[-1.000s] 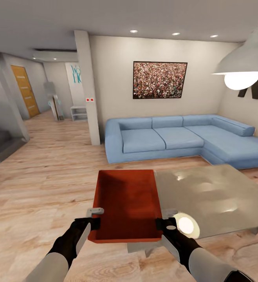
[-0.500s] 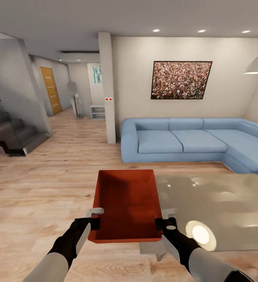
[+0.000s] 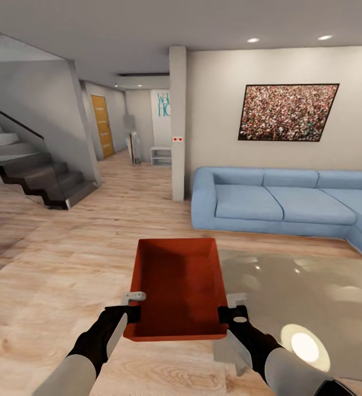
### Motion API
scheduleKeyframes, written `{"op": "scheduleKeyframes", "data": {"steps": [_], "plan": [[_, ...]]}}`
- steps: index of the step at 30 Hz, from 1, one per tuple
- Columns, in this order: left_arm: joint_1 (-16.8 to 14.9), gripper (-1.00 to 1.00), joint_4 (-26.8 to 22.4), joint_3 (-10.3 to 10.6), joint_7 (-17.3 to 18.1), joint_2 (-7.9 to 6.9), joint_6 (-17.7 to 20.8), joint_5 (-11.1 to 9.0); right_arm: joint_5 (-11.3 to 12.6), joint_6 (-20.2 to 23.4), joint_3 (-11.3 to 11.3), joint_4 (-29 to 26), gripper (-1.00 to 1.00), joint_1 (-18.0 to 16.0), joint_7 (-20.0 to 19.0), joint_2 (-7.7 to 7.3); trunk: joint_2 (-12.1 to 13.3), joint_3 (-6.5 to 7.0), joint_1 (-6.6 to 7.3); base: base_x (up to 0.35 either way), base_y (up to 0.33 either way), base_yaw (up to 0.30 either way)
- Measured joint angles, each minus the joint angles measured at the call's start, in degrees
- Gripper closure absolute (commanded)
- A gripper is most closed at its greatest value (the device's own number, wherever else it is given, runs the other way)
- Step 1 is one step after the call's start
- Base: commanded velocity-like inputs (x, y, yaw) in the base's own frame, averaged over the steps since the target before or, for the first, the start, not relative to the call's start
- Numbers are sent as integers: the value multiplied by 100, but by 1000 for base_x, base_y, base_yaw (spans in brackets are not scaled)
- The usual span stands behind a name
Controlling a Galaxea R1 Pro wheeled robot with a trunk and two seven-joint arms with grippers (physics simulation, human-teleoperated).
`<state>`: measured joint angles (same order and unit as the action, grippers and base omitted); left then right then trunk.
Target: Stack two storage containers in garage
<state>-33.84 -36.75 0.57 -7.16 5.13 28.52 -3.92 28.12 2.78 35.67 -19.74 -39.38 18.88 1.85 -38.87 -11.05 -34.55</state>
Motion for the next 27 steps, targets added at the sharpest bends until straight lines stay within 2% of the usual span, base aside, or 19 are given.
{"op": "scheduleKeyframes", "data": {"steps": [27], "plan": [[0,100,0,3,-1,0,1,-2,2,0,1,0,100,1,0,-1,0,0,1,11,0,286]]}}
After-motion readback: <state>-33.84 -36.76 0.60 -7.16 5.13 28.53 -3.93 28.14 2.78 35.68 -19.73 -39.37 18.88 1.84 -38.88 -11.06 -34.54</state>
